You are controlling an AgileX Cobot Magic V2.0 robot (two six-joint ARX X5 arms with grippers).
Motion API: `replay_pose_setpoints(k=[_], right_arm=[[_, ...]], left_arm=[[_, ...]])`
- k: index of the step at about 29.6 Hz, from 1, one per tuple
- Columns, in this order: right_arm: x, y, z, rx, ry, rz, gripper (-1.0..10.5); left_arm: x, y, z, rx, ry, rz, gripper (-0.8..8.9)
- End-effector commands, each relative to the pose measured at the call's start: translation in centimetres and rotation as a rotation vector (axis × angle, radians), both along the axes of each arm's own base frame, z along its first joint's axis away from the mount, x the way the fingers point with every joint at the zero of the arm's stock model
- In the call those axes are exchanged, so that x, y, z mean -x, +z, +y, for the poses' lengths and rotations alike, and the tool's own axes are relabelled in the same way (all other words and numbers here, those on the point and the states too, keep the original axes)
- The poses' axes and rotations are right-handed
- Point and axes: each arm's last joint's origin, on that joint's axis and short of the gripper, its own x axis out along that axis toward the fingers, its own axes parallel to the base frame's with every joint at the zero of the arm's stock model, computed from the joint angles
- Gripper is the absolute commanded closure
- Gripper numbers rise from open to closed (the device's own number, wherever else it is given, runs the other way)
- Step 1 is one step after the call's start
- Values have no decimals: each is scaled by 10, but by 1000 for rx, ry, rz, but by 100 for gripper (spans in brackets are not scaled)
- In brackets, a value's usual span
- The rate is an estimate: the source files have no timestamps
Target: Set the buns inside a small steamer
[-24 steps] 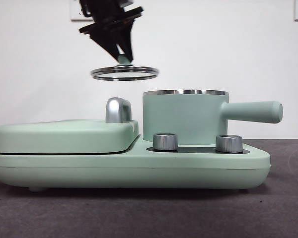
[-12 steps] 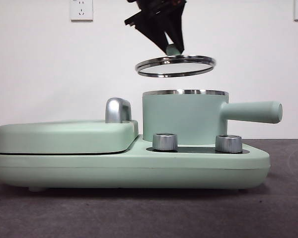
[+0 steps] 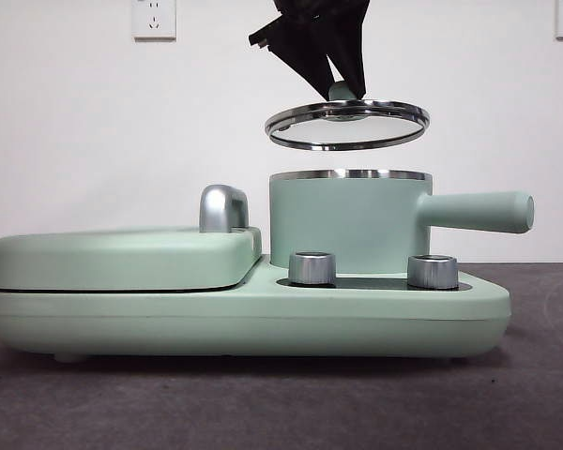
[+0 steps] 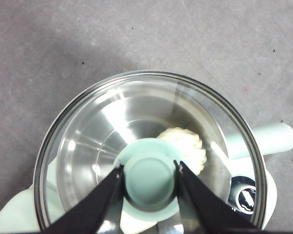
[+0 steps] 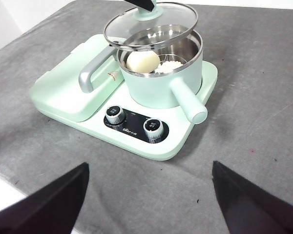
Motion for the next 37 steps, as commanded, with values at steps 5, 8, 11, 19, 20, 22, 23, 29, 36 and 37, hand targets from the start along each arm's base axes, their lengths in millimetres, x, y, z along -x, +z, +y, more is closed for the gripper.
replay_pose_setpoints(k=[5, 8, 11, 19, 20, 22, 23, 29, 36, 37], right_arm=[[1, 2, -1, -16, -1, -8, 545], [1, 2, -1, -16, -2, -8, 545], [1, 2, -1, -16, -2, -8, 545], [1, 2, -1, -15, -8, -9, 545], [1, 2, -1, -15, -8, -9, 545], [1, 2, -1, -15, -9, -9, 545], [1, 2, -1, -15, -9, -9, 545], [1, 2, -1, -17, -10, -8, 545], [1, 2, -1, -20, -11, -5, 545], [1, 2, -1, -20, -11, -5, 545]], left_arm=[[0, -1, -8, 22, -3, -9, 796], [-3, -9, -12, 10, -5, 4, 796], [-8, -22, -17, -10, -5, 27, 796], [-15, -35, -23, -19, -16, 25, 796], [-15, -35, -24, -20, -21, 20, 796], [-16, -35, -24, -22, -37, 5, 796], [-16, -35, -24, -26, -44, 1, 796], [-15, -43, -24, -59, -57, 28, 797], [-19, -57, -28, -97, -101, 25, 797], [-20, -58, -29, -105, -110, 17, 797]])
